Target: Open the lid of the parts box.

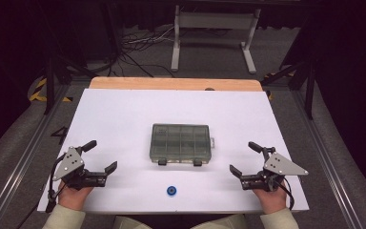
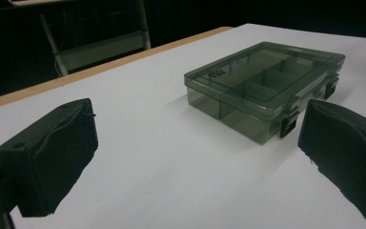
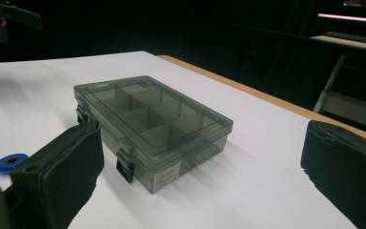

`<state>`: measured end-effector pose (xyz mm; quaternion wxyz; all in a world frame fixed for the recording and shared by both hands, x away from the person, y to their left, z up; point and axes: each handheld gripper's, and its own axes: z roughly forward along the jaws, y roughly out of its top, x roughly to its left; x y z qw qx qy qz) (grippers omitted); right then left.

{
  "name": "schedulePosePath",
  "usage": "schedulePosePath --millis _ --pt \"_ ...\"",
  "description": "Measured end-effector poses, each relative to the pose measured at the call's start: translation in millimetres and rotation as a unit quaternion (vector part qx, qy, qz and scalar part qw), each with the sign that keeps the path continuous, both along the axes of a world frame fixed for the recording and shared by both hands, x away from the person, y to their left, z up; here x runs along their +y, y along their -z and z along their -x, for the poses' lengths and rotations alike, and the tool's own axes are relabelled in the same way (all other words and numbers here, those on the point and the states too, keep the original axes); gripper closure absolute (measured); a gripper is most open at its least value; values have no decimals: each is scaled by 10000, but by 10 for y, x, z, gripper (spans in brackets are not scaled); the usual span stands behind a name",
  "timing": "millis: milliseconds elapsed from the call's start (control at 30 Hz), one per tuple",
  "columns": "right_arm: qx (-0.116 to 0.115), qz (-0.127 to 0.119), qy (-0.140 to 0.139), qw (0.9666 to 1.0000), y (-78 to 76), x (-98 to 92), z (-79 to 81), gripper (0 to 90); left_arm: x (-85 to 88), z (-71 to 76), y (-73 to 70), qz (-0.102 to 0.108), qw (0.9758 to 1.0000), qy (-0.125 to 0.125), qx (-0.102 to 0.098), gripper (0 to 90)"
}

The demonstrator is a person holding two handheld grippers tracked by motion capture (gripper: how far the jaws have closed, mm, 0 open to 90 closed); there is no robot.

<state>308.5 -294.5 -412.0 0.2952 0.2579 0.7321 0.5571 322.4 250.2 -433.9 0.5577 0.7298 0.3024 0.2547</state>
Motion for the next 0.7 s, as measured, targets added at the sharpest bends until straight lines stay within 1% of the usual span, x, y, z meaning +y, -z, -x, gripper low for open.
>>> schedulePosePath --millis 33,100,133,200,267,367,400,433,467,533,567,600,633,700 --pt "37 -10 17 10000 2 0 0 10 11 -4 -5 59 10000 7 55 3" --pt "39 -29 32 10000 -3 -5 4 10 11 -6 -1 115 9999 -14 100 5" --pt "39 -29 32 10000 -3 -5 4 10 11 -6 -1 115 9999 -14 100 6" --pt "-8 -19 32 10000 -5 2 6 10 12 -12 1 117 9998 1 171 6" --pt "21 33 40 10000 3 8 -1 10 13 -18 2 138 9998 10 158 5" --pt "33 44 29 10000 8 16 -5 10 19 -25 5 187 9997 20 142 6" --pt "4 59 24 10000 7 18 -4 10 18 -27 6 238 9996 10 167 6" --pt "-2 64 21 10000 5 19 0 10 28 -30 0 210 9996 10 211 3" --pt "-5 5 24 10000 0 12 6 12 35 -45 8 375 9988 29 323 0" --pt "-28 -40 33 10000 -8 2 5 12 24 -48 15 398 9987 1 312 1" --pt "-65 -43 63 9999 -19 -14 4 13 9 -42 15 291 9993 -72 236 0" --pt "-80 -68 82 9999 -19 -28 1 13 4 -37 11 263 9994 -77 224 0" --pt "-54 -53 93 9999 -17 -32 -1 13 1 -32 2 202 9995 -49 217 1" --pt "3 -31 71 10000 -7 -28 -10 13 -17 -24 0 164 9997 -90 158 1"
